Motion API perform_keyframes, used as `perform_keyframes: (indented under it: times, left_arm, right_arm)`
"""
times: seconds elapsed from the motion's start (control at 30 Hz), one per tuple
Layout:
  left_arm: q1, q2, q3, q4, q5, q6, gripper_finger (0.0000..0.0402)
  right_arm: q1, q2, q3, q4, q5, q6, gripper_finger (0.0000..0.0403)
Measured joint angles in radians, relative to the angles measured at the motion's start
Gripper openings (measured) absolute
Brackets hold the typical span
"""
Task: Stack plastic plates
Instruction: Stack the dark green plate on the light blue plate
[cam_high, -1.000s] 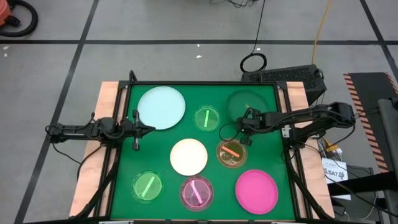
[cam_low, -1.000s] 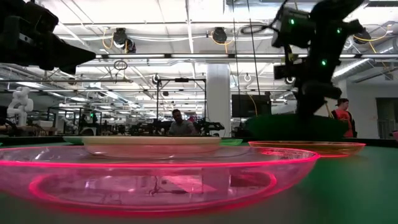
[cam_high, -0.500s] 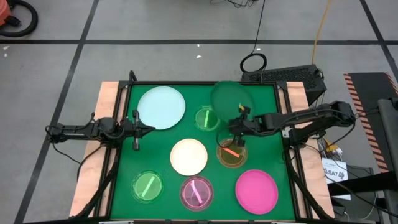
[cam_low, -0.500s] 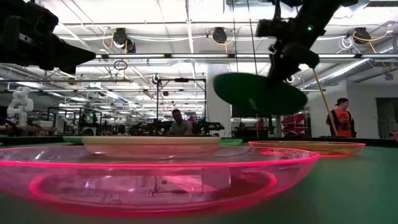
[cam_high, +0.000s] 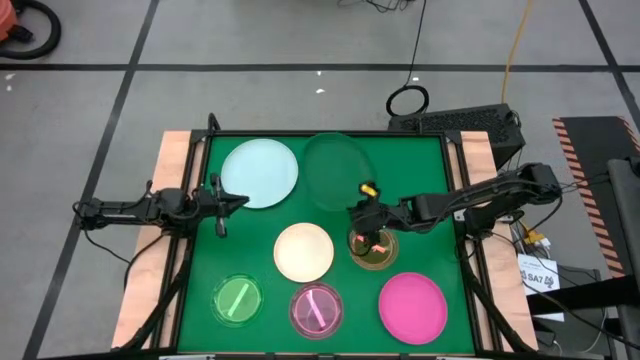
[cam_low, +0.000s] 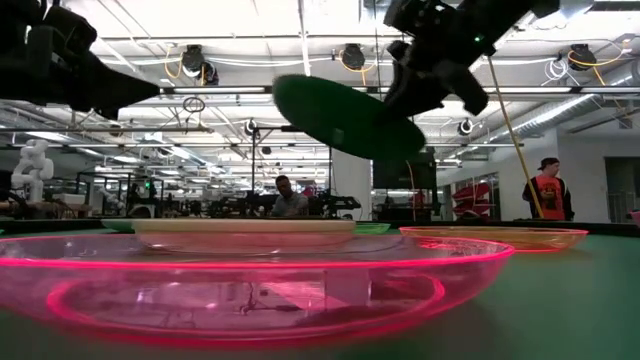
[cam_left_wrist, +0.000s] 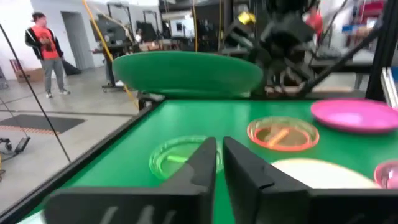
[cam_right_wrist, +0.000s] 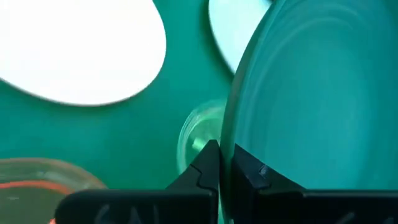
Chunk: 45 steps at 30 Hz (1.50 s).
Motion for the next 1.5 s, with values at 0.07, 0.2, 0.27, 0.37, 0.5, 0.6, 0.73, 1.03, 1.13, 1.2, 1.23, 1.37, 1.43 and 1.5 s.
perform_keyframes:
  times: [0.07, 0.2, 0.27, 0.37, 0.5, 0.6, 0.73, 1.03, 1.13, 1.2, 1.23, 1.37, 1.43, 1.5]
  left_arm:
    - [0.0, 0.0, 0.0, 0.03, -0.009, -0.002, 0.007]
    - [0.0, 0.0, 0.0, 0.084, -0.024, -0.002, 0.01]
    - [0.0, 0.0, 0.0, 0.093, -0.025, -0.004, 0.0105]
    - [0.0, 0.0, 0.0, 0.118, -0.025, 0.003, 0.0107]
    - [0.0, 0.0, 0.024, 0.115, -0.037, 0.012, 0.0108]
    - [0.0, 0.0, 0.101, 0.034, -0.081, -0.011, 0.0108]
    - [0.0, 0.012, 0.235, -0.085, -0.162, -0.078, 0.0108]
    - [0.0, 0.218, 0.508, -0.365, -0.33, -0.223, 0.0108]
    - [0.001, 0.315, 0.554, -0.383, -0.352, -0.334, 0.0108]
    - [0.007, 0.377, 0.59, -0.428, -0.414, -0.432, 0.0108]
    - [0.012, 0.405, 0.611, -0.47, -0.44, -0.45, 0.0108]
    - [0.036, 0.506, 0.678, -0.634, -0.476, -0.473, 0.0108]
    - [0.041, 0.549, 0.699, -0.675, -0.471, -0.465, 0.0108]
    - [0.042, 0.58, 0.717, -0.682, -0.47, -0.472, 0.0108]
  right_arm:
    - [0.0, 0.028, 0.0, 0.074, 0.0, -0.075, 0.0006]
    - [-0.01, 0.088, 0.0, 0.244, -0.004, -0.22, 0.0008]
    - [-0.024, 0.115, 0.007, 0.318, -0.038, -0.285, 0.0008]
    - [-0.049, 0.159, 0.058, 0.337, -0.101, -0.298, 0.0009]
    - [-0.071, 0.226, 0.146, 0.247, -0.128, -0.3, 0.0009]
    - [-0.075, 0.271, 0.211, 0.165, -0.132, -0.313, 0.001]
    - [-0.075, 0.326, 0.279, 0.145, -0.133, -0.341, 0.001]
    - [-0.074, 0.442, 0.401, 0.158, -0.186, -0.41, 0.0008]
    - [-0.074, 0.478, 0.43, 0.156, -0.183, -0.43, 0.0008]
    - [-0.072, 0.493, 0.445, 0.156, -0.184, -0.433, 0.0008]
    - [-0.071, 0.499, 0.452, 0.156, -0.184, -0.433, 0.0008]
    - [-0.063, 0.501, 0.459, 0.172, -0.201, -0.432, 0.0007]
    - [-0.065, 0.501, 0.459, 0.198, -0.248, -0.428, 0.0007]
    - [-0.075, 0.501, 0.459, 0.223, -0.289, -0.421, 0.0007]
